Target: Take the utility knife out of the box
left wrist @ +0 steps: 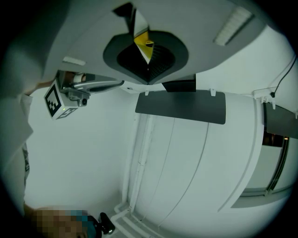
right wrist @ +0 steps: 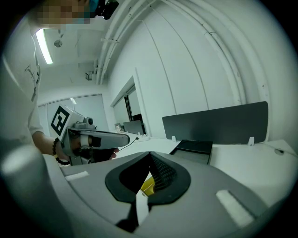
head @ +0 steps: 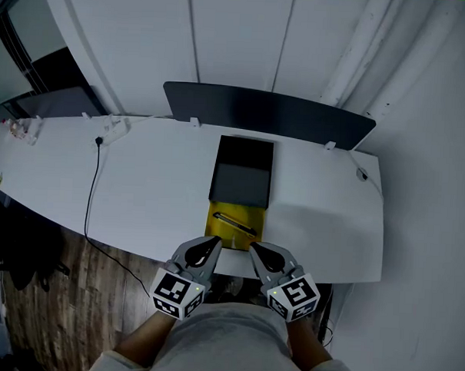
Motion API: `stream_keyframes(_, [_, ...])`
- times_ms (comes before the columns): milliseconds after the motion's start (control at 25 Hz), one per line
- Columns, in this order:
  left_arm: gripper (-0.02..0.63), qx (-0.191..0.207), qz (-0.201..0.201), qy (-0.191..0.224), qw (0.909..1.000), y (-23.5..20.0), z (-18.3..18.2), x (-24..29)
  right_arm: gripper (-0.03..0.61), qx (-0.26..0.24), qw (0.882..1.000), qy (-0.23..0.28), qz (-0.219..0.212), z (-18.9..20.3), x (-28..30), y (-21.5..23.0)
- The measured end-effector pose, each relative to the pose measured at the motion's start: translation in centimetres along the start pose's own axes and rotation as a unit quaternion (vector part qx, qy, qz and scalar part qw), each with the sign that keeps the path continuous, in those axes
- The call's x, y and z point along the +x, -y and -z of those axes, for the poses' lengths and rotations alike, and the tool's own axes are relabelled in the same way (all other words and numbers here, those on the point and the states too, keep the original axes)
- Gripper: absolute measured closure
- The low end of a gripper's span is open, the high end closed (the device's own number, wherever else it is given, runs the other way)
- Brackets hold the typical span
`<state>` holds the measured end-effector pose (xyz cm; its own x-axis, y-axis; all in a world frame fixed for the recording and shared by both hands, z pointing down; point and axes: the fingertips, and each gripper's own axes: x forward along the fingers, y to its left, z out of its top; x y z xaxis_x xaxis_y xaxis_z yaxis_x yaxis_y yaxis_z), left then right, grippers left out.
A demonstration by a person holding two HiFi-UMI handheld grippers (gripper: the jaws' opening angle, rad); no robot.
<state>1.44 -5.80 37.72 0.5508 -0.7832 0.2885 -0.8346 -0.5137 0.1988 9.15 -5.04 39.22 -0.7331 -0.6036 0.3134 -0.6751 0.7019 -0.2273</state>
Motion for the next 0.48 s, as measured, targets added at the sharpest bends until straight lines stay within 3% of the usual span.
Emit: stream_keyframes(480, [0.614, 0.005, 0.025, -0.023, 0.9994, -3.1, -0.1, 1.4, 0.565, 0.017, 0.999, -0.018, 0.021, 0.0, 3.1, 1.0])
